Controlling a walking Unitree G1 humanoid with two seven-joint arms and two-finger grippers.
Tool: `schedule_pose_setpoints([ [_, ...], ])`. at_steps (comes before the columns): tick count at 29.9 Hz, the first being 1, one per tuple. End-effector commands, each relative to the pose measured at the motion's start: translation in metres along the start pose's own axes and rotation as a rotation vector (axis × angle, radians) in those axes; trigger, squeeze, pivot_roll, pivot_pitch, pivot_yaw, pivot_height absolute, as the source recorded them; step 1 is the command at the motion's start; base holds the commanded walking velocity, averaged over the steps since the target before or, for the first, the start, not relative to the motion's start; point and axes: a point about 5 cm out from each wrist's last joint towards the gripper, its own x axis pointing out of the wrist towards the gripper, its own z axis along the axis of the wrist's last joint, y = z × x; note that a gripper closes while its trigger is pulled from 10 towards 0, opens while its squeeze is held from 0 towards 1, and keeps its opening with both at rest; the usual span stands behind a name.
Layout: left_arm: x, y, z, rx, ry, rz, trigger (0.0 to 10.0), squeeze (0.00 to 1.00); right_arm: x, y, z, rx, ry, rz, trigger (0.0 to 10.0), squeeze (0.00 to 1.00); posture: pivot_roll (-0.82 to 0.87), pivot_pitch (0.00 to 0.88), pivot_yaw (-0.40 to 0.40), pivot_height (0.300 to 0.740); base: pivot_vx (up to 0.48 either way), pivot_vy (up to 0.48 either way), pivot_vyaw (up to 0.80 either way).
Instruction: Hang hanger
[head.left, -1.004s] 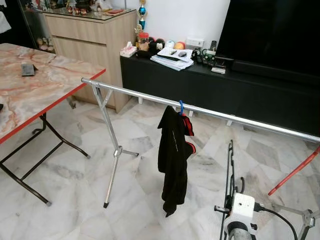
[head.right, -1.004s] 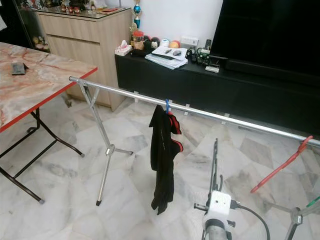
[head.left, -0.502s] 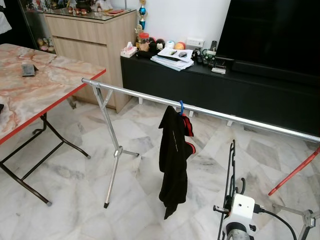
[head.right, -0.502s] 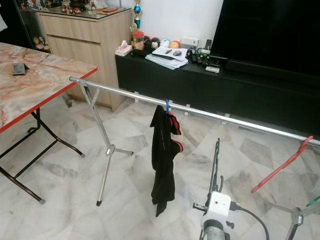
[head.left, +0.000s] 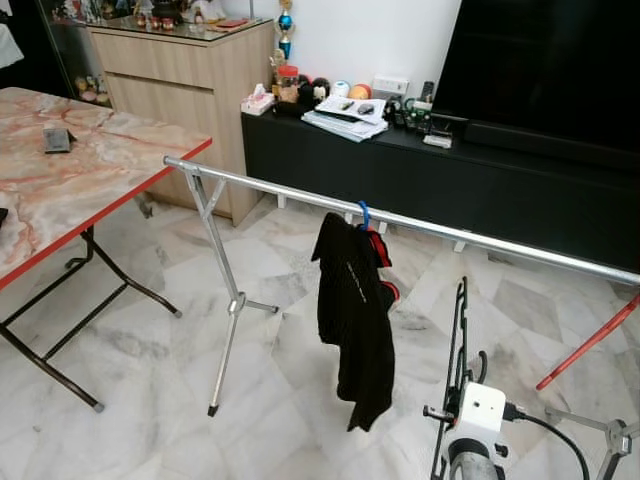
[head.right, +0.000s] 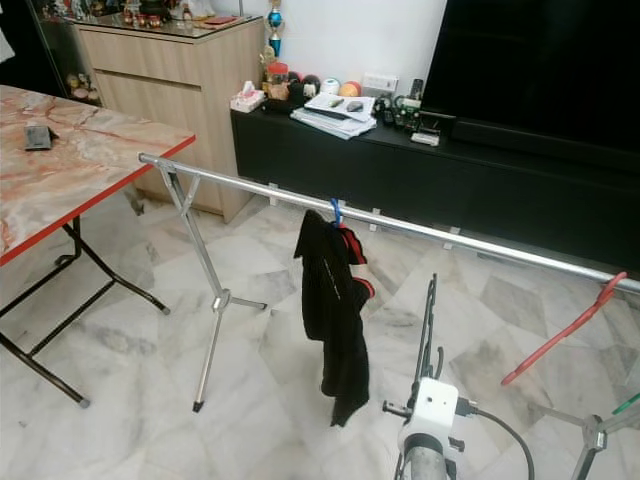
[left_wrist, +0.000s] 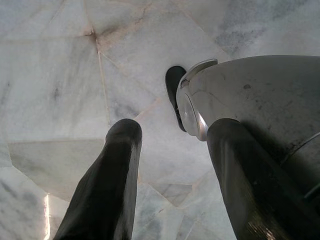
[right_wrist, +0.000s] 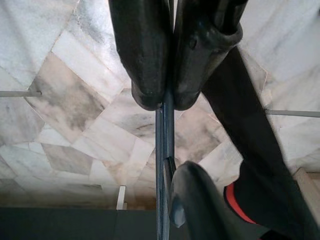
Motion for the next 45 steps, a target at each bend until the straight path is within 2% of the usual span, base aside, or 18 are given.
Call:
schedule_pose_setpoints([
  [1, -0.0003, -0.0025, -0.0029, 0.009, 0.008, -0.011, 10.0, 0.00, 0.0015, 0.0006, 0.0003, 0.013, 0.011, -0.007, 10.0, 0.00, 0.06, 0.001, -0.034, 0.740, 0.251, 0.000, 0.00],
  [6, -0.0002, -0.0023, -0.0023, 0.006, 0.007, -0.010, 10.0, 0.00, 0.0025, 0.0004, -0.0002, 0.017, 0.027, -0.018, 10.0, 0.00, 0.06, 0.006, -0.036, 0.740, 0.253, 0.000, -0.08],
  [15, 0.0001, -0.0029, -0.0011, 0.005, 0.004, -0.013, 10.0, 0.00, 0.0038, 0.0014, 0.0009, 0.029, 0.027, -0.008, 10.0, 0.00, 0.07, 0.015, -0.040, 0.740, 0.258, 0.000, -0.80],
  [32, 0.0002, -0.0037, -0.0003, -0.006, -0.002, -0.015, 10.0, 0.00, 0.0053, 0.0034, 0.0020, 0.029, 0.023, -0.004, 10.0, 0.00, 0.07, 0.019, -0.046, 0.740, 0.259, 0.000, 0.00],
  [45, 0.0003, -0.0044, 0.0002, -0.003, -0.003, -0.021, 10.0, 0.00, 0.0067, -0.0002, 0.0018, 0.044, 0.028, -0.041, 10.0, 0.00, 0.08, 0.018, -0.048, 0.740, 0.000, 0.000, 0.00],
])
